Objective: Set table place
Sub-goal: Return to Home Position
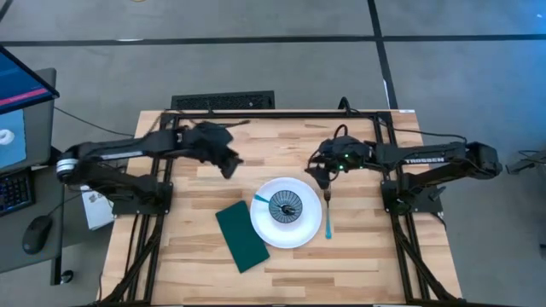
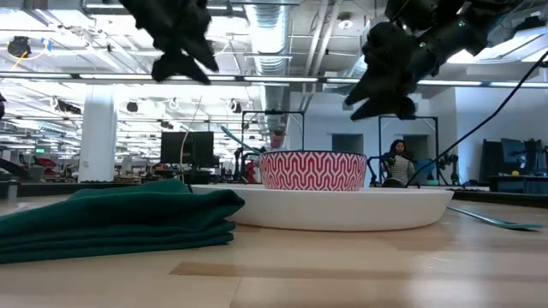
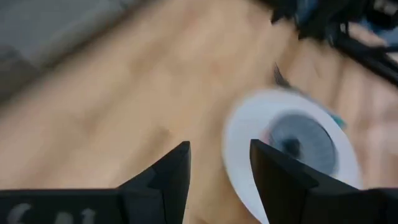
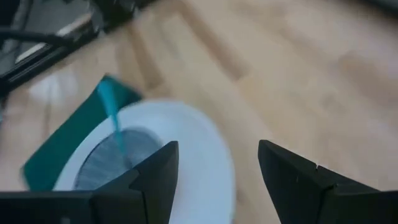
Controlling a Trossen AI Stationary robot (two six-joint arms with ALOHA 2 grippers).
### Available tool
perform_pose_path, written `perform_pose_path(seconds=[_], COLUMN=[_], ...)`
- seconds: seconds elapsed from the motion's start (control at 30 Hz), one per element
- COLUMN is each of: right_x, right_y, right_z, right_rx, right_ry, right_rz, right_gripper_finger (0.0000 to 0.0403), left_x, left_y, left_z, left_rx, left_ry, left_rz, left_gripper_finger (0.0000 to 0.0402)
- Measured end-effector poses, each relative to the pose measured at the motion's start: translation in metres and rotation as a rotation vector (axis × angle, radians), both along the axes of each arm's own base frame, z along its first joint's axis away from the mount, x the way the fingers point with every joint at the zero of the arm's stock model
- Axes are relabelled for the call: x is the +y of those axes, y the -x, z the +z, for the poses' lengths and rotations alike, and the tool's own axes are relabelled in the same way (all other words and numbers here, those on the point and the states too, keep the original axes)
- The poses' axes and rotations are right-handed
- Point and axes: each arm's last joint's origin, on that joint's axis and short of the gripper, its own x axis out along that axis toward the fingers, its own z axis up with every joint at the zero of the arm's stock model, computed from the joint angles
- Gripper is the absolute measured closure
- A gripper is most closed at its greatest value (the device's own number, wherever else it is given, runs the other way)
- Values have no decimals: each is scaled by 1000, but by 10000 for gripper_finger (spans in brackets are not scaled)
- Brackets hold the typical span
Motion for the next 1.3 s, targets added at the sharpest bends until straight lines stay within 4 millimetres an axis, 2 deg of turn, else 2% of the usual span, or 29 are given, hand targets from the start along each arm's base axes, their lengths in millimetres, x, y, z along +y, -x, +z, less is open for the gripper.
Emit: perform_pose_path(seconds=[0.17,0.27,0.37,0.57,0.83,1.13,1.3], right_x=[5,14,22,36,45,45,44], right_y=[26,48,66,93,112,124,129], right_z=[26,39,41,26,6,-26,-33], right_rx=[-75,-150,-220,-293,-402,-414,-428], right_ry=[174,298,345,336,383,404,457], right_rz=[-55,-66,-97,-39,-17,-22,-9], right_gripper_finger=[159,159,159,159,159,159,159], left_x=[-14,-28,-38,-49,-53,-51,-50], left_y=[27,42,55,79,101,117,124], left_z=[23,23,13,-29,-77,-104,-117], left_rx=[-156,-273,-356,-413,-438,-498,-525], left_ry=[-282,-382,-471,-569,-568,-572,-595], left_rz=[77,18,-5,16,52,72,66], left_gripper_finger=[246,246,246,246,246,246,246])
